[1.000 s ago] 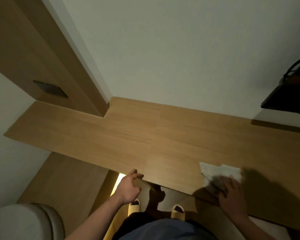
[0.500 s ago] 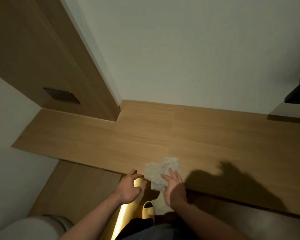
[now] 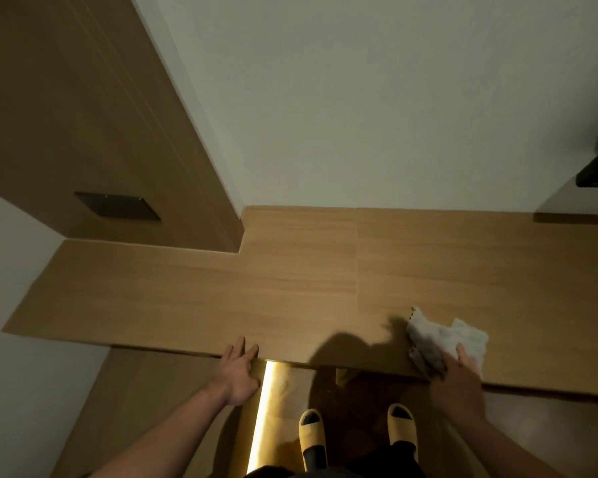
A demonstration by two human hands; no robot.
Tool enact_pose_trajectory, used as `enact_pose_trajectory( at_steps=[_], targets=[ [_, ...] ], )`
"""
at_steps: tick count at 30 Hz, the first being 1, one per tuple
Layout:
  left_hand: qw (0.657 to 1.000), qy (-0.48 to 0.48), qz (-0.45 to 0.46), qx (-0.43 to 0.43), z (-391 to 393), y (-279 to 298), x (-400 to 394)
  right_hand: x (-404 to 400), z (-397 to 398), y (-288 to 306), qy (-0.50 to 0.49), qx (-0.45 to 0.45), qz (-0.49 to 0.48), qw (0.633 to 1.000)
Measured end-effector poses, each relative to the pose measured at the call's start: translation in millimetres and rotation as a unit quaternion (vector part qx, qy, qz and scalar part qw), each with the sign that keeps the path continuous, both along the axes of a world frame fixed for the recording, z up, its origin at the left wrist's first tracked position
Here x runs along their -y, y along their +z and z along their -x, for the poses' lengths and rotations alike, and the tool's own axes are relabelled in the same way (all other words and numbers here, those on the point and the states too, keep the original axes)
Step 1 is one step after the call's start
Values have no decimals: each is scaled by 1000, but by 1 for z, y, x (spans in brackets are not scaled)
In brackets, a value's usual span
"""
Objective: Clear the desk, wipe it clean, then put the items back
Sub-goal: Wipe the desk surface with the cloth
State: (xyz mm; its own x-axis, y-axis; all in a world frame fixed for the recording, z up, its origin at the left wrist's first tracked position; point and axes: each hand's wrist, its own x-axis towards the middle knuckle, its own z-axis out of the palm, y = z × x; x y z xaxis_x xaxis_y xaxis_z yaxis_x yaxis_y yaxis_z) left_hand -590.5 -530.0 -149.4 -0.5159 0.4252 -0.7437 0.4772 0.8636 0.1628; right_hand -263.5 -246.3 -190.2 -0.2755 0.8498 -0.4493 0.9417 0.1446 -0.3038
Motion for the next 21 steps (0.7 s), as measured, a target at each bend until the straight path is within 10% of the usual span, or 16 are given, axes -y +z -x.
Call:
enact_pose_trajectory(
  at_steps=[7,16,21],
  targets=[
    [998,-49,13,25,9,-2,-6,75,112,11,4,29,37,999],
    [967,-82,-240,-29,-25,15,-74,113,178,48,37,-190,230,954],
    [954,-200,-223,-6,-36,12,-113,89,138,55,-22,-254,187,949]
  ],
)
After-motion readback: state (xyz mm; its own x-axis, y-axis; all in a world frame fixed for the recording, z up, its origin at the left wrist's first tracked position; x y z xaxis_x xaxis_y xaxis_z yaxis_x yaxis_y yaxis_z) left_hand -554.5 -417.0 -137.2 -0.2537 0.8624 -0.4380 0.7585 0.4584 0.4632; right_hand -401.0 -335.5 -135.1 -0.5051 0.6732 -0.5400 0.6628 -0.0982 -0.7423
